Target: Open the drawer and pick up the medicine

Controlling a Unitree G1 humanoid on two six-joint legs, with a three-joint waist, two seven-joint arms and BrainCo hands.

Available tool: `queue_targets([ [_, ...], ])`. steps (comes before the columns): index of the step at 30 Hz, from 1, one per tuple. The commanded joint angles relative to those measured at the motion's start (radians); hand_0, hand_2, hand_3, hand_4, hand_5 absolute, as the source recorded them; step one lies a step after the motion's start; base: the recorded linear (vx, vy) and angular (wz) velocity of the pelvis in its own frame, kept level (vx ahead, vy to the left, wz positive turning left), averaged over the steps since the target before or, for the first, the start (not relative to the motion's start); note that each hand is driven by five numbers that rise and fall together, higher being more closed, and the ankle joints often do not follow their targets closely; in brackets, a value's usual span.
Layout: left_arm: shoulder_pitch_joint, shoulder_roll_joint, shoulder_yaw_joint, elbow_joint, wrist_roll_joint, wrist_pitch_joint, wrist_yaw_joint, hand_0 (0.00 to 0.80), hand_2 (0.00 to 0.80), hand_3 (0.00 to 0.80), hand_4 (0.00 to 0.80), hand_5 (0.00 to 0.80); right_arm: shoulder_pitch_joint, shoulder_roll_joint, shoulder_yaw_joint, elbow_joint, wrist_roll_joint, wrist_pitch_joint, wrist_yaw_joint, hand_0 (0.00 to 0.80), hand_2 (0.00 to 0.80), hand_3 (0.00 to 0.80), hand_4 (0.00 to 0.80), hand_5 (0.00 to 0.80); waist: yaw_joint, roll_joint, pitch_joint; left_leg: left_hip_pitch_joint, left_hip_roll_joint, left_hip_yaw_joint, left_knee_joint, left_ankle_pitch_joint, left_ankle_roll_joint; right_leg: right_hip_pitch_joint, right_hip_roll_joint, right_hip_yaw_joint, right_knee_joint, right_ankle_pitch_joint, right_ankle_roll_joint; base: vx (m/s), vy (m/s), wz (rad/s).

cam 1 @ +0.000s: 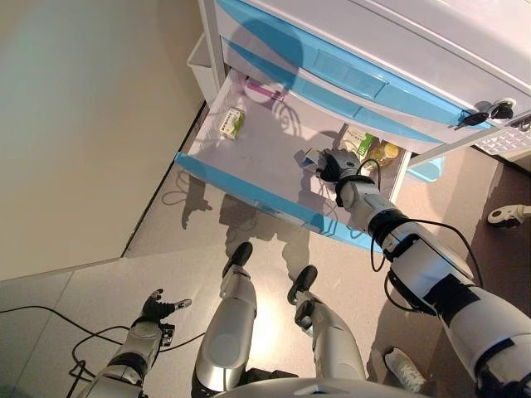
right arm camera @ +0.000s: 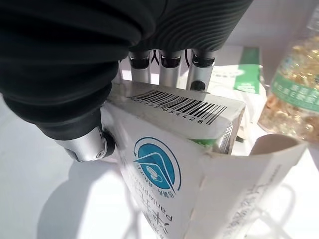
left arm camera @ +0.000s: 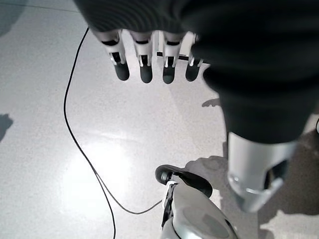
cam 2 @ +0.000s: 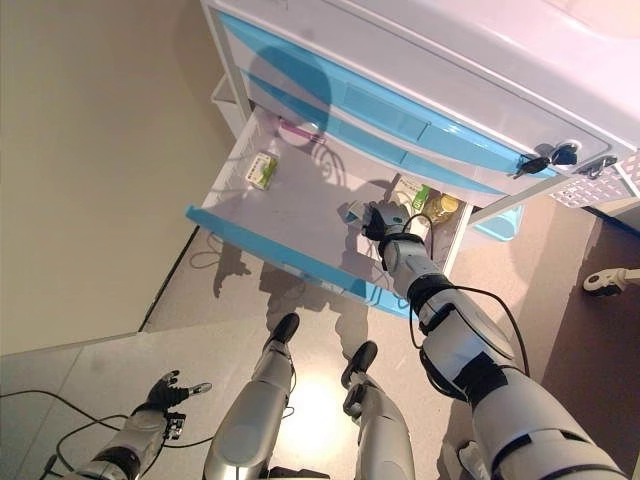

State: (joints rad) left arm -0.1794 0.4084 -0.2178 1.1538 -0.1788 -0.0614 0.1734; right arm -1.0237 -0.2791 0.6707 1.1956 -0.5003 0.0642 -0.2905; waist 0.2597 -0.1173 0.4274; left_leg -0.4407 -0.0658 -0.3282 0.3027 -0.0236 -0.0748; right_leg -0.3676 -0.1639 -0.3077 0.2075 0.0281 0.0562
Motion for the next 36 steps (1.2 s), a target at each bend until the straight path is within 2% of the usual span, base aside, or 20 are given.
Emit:
queue_targets([
  [1,0.021,-0.021,0.017,0.024,-0.009,-0.005,0.003,0.000,0.000,0.000,0.000,0.000,0.045,-0.052,-0.031,-0.051,0.060,-0.013,-0.001,0.800,0.800,0.800,0.800,0.800,-0.030,0.012,-0.017,0.021,-0.050,0.044,-0.101,0.071,0.075,0.037,-0.006,0.054,0.030,-0.005,0.065,0.043,0.009,-0.04],
  [2,0.021,-0.021,0.017,0.024,-0.009,-0.005,0.003,0.000,0.000,0.000,0.000,0.000,0.045,-0.052,-0.031,-0.051,0.060,-0.013,-0.001,0.800,0.800,0.800,0.800,0.800,-0.030,0.012,-0.017,0.021,-0.050,0.044,-0.101,0.071,0.075,0.037,-0.006,0.054,0.030,-0.005,0.065,0.050,0.008,-0.08],
  [8,0.055,-0.037,0.038,0.029,0.006,-0.007,-0.010,0.000,0.000,0.000,0.000,0.000,0.130,-0.092,-0.037,-0.161,0.079,-0.037,0.014,0.800,0.800,0.800,0.800,0.800,-0.076,-0.006,-0.125,0.099,-0.011,0.099,-0.220,0.106,0.068,0.110,0.016,0.079,-0.100,0.051,0.085,0.067,0.033,-0.28],
  [16,0.105,-0.056,0.079,0.038,0.043,-0.001,-0.016,0.000,0.000,0.000,0.000,0.000,0.274,-0.151,-0.098,-0.361,0.096,-0.063,0.047,0.800,0.800,0.800,0.800,0.800,-0.145,0.026,-0.258,0.257,0.021,0.170,-0.335,0.113,0.064,0.220,0.032,0.126,-0.192,0.068,0.097,0.088,0.048,-0.34],
  [17,0.106,-0.057,0.079,0.038,0.043,-0.001,-0.016,0.000,0.000,0.000,0.000,0.000,0.275,-0.152,-0.098,-0.363,0.096,-0.063,0.047,0.800,0.800,0.800,0.800,0.800,-0.144,0.026,-0.258,0.259,0.021,0.170,-0.336,0.113,0.064,0.221,0.032,0.126,-0.192,0.068,0.097,0.104,0.034,-0.33],
  [22,0.149,-0.063,0.127,0.050,0.086,0.012,-0.020,0.000,0.000,0.000,0.000,0.000,0.418,-0.232,-0.199,-0.536,0.107,-0.076,0.075,0.800,0.800,0.800,0.800,0.800,-0.178,0.047,-0.340,0.338,0.028,0.204,-0.367,0.099,0.062,0.285,0.035,0.148,-0.228,0.063,0.100,0.102,0.011,-0.31],
  [29,0.188,-0.073,0.173,0.067,0.139,0.022,-0.030,0.000,0.000,0.000,0.000,0.000,0.594,-0.308,-0.345,-0.742,0.121,-0.091,0.091,0.800,0.800,0.800,0.800,0.800,-0.204,0.062,-0.393,0.386,0.034,0.220,-0.374,0.083,0.062,0.329,0.033,0.155,-0.241,0.053,0.102,0.076,0.011,-0.13],
  [36,0.223,-0.090,0.212,0.105,0.202,0.037,-0.038,0.000,0.000,0.000,0.000,0.000,0.748,-0.325,-0.482,-0.936,0.143,-0.116,0.092,0.800,0.800,0.800,0.800,0.800,-0.218,0.065,-0.427,0.417,0.040,0.238,-0.379,0.066,0.061,0.357,0.037,0.163,-0.254,0.047,0.101,0.045,-0.001,-0.09],
])
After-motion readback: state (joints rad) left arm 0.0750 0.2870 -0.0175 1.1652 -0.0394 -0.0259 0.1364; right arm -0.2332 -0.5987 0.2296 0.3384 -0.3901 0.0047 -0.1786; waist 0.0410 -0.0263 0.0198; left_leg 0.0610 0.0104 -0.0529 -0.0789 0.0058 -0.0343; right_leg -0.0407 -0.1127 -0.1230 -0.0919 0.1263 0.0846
